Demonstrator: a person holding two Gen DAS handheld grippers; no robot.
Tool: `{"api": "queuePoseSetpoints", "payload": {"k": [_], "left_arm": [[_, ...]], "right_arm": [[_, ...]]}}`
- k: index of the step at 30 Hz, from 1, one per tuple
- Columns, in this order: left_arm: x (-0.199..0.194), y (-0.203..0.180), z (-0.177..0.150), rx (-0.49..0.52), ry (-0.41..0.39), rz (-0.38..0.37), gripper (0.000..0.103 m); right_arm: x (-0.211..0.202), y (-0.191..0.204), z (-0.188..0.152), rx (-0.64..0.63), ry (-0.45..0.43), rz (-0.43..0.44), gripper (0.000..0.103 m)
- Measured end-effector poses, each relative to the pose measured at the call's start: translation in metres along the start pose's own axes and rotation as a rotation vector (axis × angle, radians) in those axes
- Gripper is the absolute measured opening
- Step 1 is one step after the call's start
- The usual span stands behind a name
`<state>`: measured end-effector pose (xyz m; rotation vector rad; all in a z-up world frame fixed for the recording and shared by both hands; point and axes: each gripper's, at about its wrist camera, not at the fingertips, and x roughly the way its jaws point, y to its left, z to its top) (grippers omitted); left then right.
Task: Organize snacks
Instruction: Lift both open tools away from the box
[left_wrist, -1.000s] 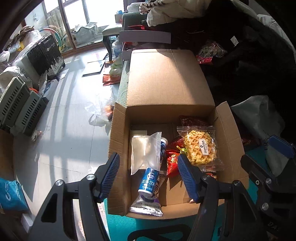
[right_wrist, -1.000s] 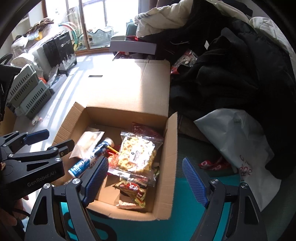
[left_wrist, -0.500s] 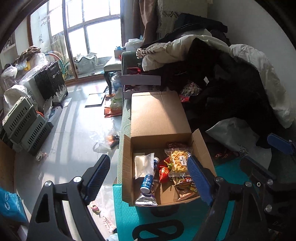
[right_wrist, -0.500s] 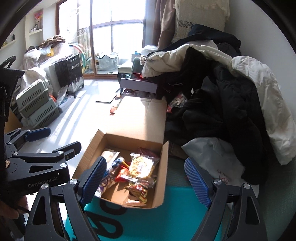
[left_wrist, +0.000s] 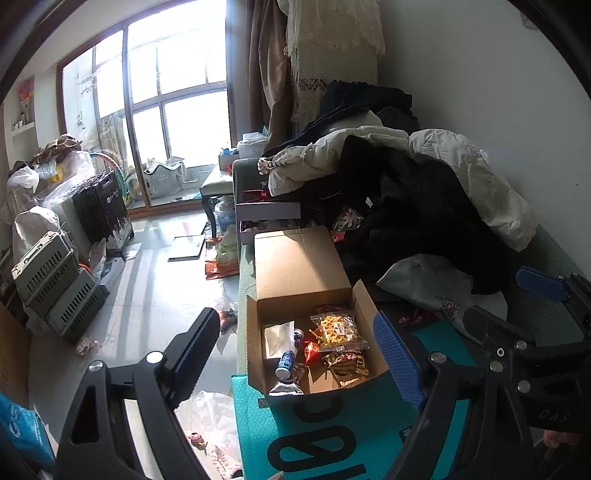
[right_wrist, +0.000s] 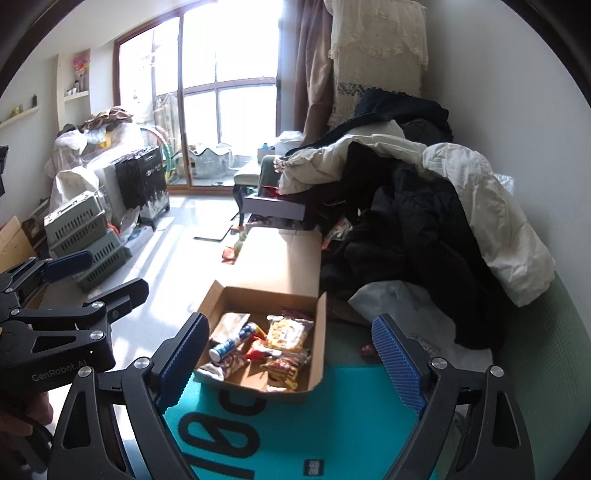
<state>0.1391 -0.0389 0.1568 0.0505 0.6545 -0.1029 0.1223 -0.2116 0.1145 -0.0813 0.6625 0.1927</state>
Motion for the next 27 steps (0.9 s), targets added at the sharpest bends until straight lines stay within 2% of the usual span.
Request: {"api": "queuePoseSetpoints", "payload": {"k": [13, 22, 27], "left_arm": [[-0.038, -0.008, -0.060, -0.019, 0.014, -0.031, 0.085], [-0.038, -0.009, -0.101, -0.044, 0.079, -0.056, 0.085], [-0.037, -0.008, -0.114, -0.057, 0.104, -0.060, 0.085]], "right_arm": [[-0.038, 0.008, -0.063, 0.031, 0.031, -0.017, 0.091], [-0.044, 0.016, -0.116, 0.065, 0.086, 0.027, 0.091], [-0.041, 0.018, -0.134, 0.089, 0.121, 0.047, 0.091]]}}
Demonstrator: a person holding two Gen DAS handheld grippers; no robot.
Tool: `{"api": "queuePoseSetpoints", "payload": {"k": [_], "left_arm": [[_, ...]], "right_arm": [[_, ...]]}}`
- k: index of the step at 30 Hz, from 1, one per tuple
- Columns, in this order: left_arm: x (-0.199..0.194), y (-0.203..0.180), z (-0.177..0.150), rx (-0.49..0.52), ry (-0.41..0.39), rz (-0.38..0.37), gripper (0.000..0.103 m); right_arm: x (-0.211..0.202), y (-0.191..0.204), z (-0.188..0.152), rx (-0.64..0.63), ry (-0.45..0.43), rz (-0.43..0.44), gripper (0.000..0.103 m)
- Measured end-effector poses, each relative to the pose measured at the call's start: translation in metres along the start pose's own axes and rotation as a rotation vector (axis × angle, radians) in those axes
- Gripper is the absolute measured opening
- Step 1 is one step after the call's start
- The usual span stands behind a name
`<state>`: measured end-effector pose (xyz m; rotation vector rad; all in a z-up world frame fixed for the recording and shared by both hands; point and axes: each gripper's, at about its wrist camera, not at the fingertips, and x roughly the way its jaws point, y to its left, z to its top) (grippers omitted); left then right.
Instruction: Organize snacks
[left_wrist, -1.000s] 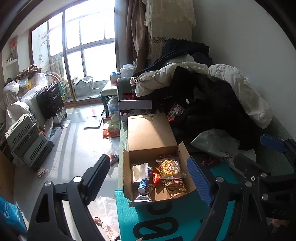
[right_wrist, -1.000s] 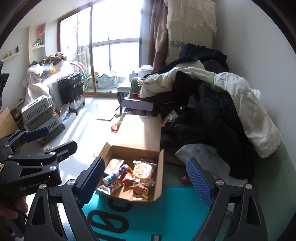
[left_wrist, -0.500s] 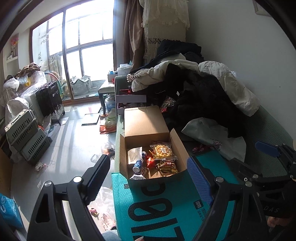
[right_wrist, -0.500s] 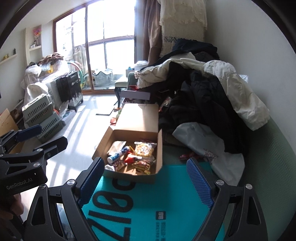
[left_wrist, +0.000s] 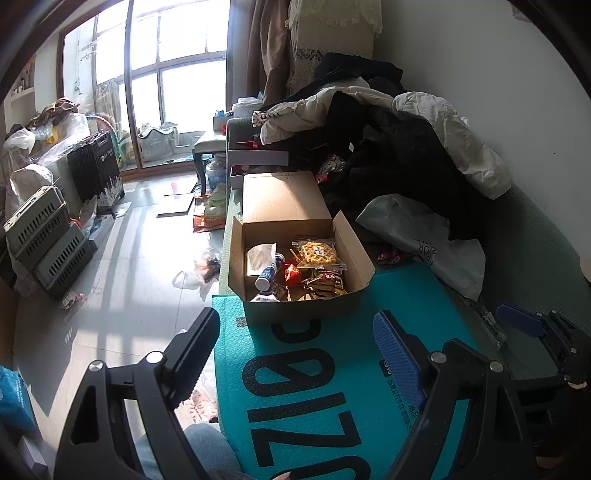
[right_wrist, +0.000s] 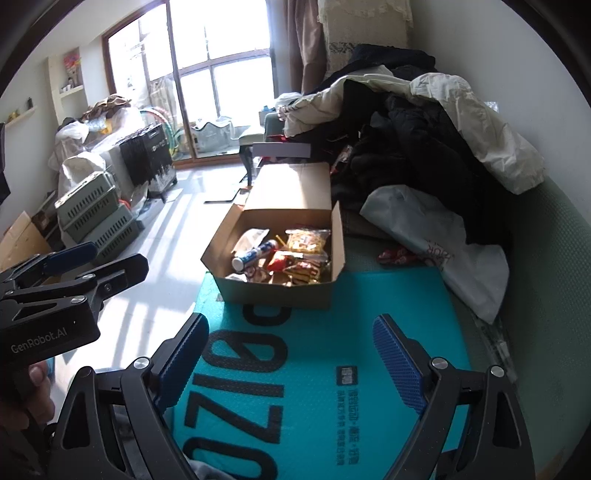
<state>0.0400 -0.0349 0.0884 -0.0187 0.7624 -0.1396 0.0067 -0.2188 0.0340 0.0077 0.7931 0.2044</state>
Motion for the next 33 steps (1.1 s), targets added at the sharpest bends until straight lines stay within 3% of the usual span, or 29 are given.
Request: {"api": "queuePoseSetpoints", "payload": {"k": [33], "left_arm": [[0.006, 0.008, -0.015, -0.030, 0.053, 0.002, 0.085]], "right_arm": [[0.012, 0.013, -0.009, -0.025, 0.039, -0.008, 0.091]]}}
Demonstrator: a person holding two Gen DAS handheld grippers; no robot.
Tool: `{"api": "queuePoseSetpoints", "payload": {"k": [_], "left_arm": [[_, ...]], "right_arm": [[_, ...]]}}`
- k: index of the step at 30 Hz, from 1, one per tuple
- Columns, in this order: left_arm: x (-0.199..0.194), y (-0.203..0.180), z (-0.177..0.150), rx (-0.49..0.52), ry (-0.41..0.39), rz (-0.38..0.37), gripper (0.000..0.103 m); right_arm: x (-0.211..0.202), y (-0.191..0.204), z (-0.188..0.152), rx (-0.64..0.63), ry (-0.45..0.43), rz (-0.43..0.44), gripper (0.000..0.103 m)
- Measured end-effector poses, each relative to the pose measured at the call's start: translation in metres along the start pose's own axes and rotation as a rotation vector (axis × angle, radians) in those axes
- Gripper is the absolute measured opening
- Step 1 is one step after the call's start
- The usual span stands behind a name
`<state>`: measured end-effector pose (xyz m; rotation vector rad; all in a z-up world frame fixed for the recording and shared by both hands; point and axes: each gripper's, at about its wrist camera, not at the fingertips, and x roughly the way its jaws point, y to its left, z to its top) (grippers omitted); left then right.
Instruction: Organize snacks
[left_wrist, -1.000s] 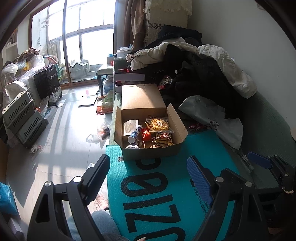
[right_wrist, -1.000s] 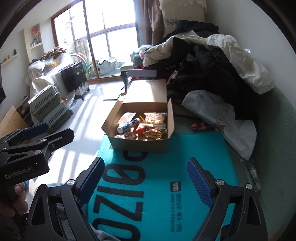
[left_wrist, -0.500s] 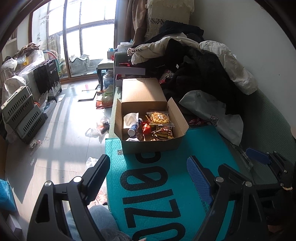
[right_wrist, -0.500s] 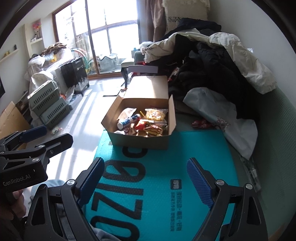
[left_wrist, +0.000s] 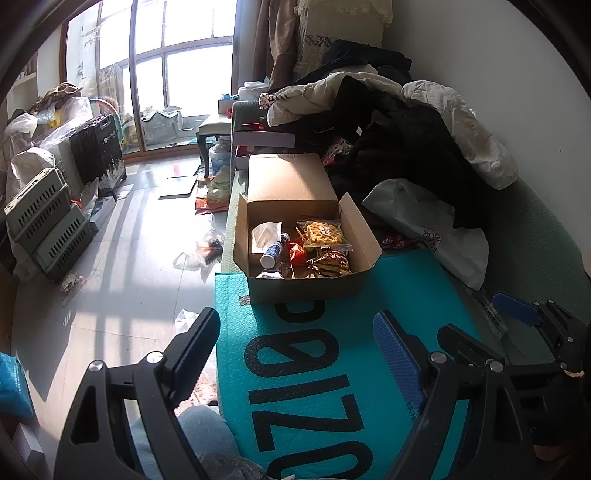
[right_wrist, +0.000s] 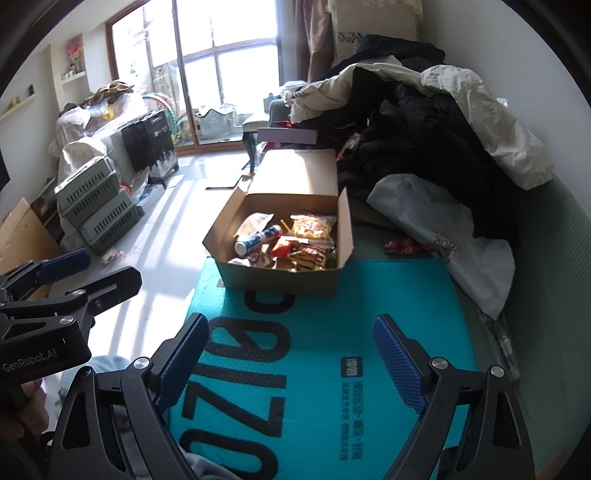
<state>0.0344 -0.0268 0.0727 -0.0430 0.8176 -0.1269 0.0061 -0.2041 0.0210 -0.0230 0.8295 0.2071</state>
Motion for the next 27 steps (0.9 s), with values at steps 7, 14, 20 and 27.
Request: {"api": "queuePoseSetpoints", "payload": {"k": [7, 14, 20, 27], "left_arm": [[-0.0021, 0.0009, -0.0008, 0.003, -0.004, 0.008, 0.085], [-0.0026, 0.0008, -0.0012, 0.001, 0.000, 0.004, 0.085], [-0.0031, 0.0007, -0.0020, 0.001, 0.003, 0.005, 0.085], [-0.0033, 0.0017, -0.0043, -0.002, 0.013, 0.003, 0.085]], "right_arm": [[-0.0001, 0.0000, -0.0001, -0.001, 0.000, 0.002, 0.091], [0.0000, 0.0002, 0.0000, -0.001, 0.001, 0.002, 0.091], [-0.0017, -0.0009, 0.0000, 0.000, -0.001, -0.002, 0.091], [-0.0019, -0.0041, -0.0006, 0.006, 0.003, -0.005, 0.091]]}}
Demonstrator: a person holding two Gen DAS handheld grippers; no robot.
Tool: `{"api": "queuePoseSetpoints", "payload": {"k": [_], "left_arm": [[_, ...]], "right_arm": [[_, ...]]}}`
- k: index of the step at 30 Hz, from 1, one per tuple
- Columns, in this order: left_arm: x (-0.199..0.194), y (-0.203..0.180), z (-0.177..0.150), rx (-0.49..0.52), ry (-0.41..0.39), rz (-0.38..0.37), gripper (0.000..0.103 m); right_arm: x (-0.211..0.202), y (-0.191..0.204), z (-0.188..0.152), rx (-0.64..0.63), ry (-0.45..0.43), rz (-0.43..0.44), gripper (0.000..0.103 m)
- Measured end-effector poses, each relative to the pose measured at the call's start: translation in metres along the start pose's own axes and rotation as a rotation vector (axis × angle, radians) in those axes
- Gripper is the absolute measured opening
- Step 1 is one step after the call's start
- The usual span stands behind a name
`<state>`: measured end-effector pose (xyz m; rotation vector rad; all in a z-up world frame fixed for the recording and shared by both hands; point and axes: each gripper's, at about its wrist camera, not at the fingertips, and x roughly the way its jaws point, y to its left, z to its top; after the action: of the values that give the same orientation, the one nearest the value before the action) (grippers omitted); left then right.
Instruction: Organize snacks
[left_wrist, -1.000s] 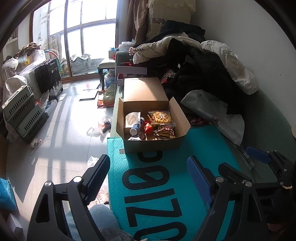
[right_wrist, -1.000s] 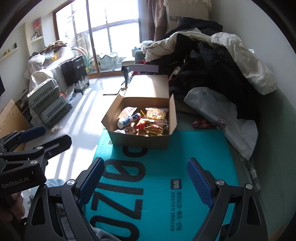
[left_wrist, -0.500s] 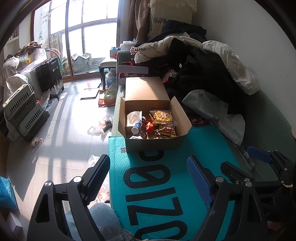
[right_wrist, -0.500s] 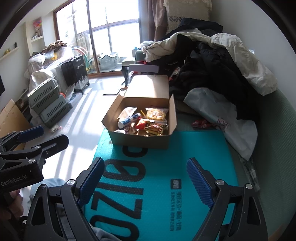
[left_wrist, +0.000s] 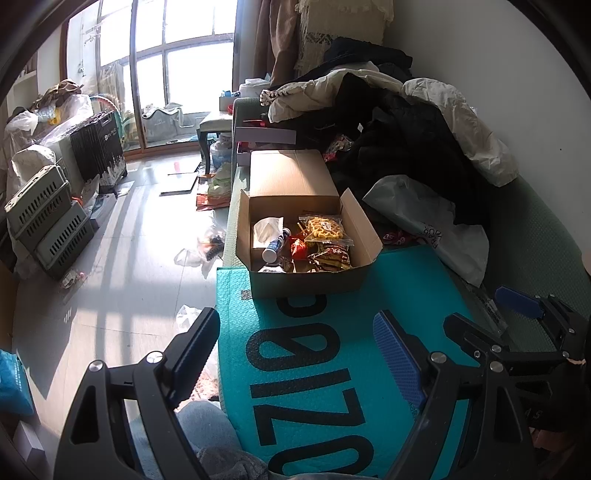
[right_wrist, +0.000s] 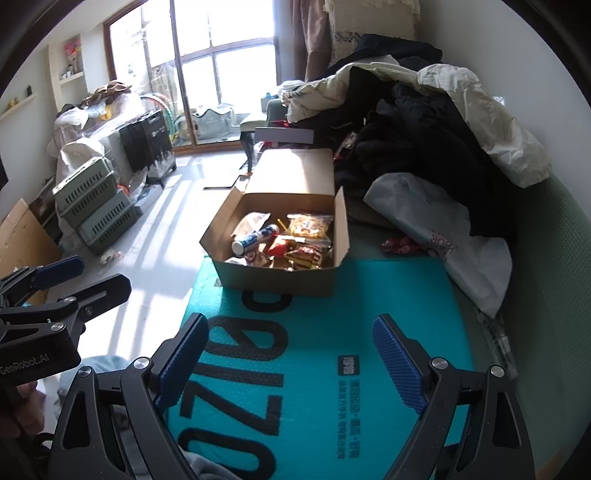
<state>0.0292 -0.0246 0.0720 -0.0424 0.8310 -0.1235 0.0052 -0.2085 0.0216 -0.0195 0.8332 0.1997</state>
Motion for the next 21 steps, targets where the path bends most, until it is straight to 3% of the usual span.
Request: {"api": "queuePoseSetpoints", "payload": {"k": [21], "left_arm": [[0.0064, 0.0007, -0.0039, -0.010, 0.025, -0.001, 0.085]], "right_arm": [[0.0028, -0.0015, -0.0033, 0.002, 0.014, -0.002, 0.091]]}}
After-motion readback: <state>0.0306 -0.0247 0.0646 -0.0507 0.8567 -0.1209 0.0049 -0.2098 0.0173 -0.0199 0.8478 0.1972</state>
